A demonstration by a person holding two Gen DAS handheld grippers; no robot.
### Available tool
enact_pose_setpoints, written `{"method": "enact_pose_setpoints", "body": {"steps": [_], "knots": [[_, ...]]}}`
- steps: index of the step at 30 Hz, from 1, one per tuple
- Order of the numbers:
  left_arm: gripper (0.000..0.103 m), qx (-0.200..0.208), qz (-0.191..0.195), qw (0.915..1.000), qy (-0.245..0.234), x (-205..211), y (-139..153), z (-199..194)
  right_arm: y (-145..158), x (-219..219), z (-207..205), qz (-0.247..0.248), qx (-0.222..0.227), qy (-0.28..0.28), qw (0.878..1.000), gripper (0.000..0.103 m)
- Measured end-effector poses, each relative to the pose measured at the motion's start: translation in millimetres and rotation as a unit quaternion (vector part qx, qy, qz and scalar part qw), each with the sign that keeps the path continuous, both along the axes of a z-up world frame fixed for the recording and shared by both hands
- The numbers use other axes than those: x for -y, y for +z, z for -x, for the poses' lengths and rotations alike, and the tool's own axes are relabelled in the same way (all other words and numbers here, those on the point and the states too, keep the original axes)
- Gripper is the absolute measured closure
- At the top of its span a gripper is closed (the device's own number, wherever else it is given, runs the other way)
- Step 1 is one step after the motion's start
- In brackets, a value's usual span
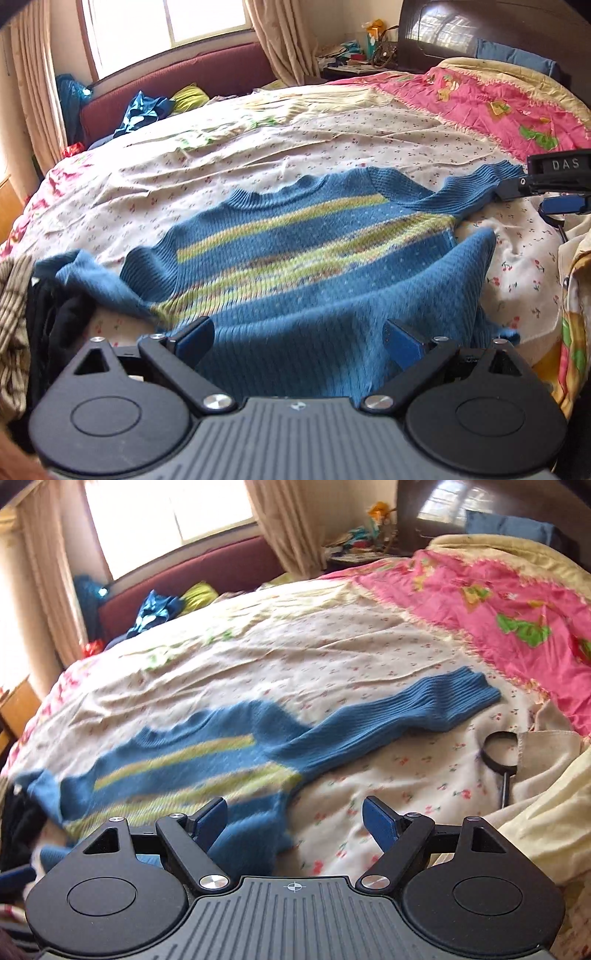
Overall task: Fold small clothes
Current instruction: 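Reach the right tool to the sweater's sleeve cuff and grasp it, then lift the sleeve with the right tool and lay it across the sweater body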
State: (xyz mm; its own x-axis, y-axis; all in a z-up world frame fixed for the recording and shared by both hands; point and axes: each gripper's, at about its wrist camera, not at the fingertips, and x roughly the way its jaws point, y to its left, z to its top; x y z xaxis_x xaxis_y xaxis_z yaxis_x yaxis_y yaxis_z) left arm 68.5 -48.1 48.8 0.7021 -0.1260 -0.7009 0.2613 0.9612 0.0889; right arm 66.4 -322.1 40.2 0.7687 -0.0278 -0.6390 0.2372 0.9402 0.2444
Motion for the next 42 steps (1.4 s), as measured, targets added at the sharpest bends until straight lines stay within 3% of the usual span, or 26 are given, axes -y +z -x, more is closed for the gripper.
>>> {"method": "enact_pose_setpoints", "body": {"steps": [5,12,18,20,22,24,26,30,33,35,39,42], "knots": [[0.0,-0.01,0.001,0.9994,-0.032,32,-8,-44,-30,79,-46,-0.12,-0.001,-0.071,0.99,0.022],[0.0,-0.003,0.003,0.9984,-0.056,69,-16,-83,-79,142,-82,-0.279,0.011,-0.135,0.951,0.032],[0.0,-0.008,-0.022,0.9979,-0.061,76,-28,-93,-99,150,-98,-0.307,0.023,-0.162,0.938,0.035],[0.0,-0.01,-0.031,0.9976,-0.061,79,-30,-96,-103,160,-104,-0.335,0.036,-0.184,0.923,0.05],[0.0,-0.012,-0.037,0.9972,-0.064,82,-32,-100,-107,167,-110,-0.351,0.037,-0.204,0.913,0.086],[0.0,-0.009,-0.04,0.9967,-0.071,89,-32,-104,-106,177,-112,-0.358,0.041,-0.216,0.907,0.093],[0.0,0.001,-0.037,0.9961,-0.08,97,-30,-109,-91,186,-104,-0.356,0.076,-0.217,0.906,0.094],[0.0,-0.002,-0.023,0.9952,-0.095,121,-40,-125,-50,204,-81,-0.282,0.142,-0.224,0.922,0.096],[0.0,-0.057,-0.02,0.9909,-0.121,137,-60,-133,-62,209,-84,-0.259,0.089,-0.231,0.934,0.096],[0.0,-0.072,-0.018,0.9891,-0.127,138,-66,-130,-78,207,-86,-0.257,0.055,-0.233,0.936,0.096],[0.0,-0.077,-0.006,0.9897,-0.121,127,-61,-126,-97,203,-86,-0.307,0.037,-0.215,0.926,0.088],[0.0,-0.079,0.001,0.9913,-0.105,118,-56,-127,-98,205,-93,-0.317,0.033,-0.226,0.921,0.072]]}}
